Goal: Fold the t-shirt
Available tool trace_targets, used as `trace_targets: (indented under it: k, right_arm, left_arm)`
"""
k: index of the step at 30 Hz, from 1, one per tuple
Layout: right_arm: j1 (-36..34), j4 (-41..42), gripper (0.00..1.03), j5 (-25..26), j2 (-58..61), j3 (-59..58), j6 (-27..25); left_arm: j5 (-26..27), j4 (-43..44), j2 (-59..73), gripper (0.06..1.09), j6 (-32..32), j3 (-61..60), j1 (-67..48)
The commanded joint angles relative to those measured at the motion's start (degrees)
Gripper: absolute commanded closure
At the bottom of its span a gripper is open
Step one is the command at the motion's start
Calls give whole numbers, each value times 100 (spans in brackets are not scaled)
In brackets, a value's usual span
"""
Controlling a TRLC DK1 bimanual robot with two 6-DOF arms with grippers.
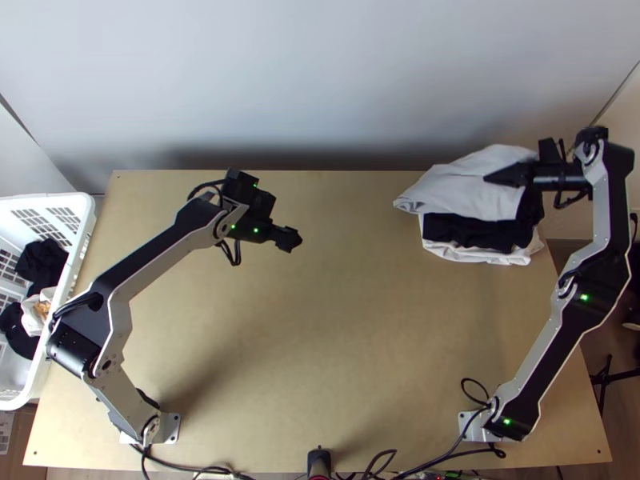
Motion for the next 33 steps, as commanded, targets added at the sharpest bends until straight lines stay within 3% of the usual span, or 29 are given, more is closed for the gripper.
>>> trace_targets:
  k: [1,10,13,18,19,22,23,31,33]
  right_arm:
    - [-721,-11,100,492,678,-127,54]
    - [-1214,402,100,2285,1030,-136,774]
    - [-1214,393,100,2531,1170,-241,924]
    - [-1170,393,98,2531,1074,-593,1003]
    - [-1152,393,85,2513,977,-663,1003]
    - [-1091,384,13,2487,696,-812,1188]
    - [-1073,375,5,2461,617,-821,1249]
    - [-968,393,5,2425,-192,-707,1284]
    - [-941,393,5,2724,-394,-584,1390]
  left_arm:
    - [5,-15,-28,11,3,-30,120]
    - [22,-6,-28,11,11,-39,93]
    - [31,-6,-19,11,11,-21,67]
    - [31,-15,-37,11,-6,5,49]
    - [31,-24,-45,11,-6,-4,58]
    - [31,-41,-72,11,-6,-21,84]
    - [31,-41,-72,11,-6,-21,84]
    - [40,-41,-89,11,3,5,76]
    - [40,-41,-89,10,3,5,76]
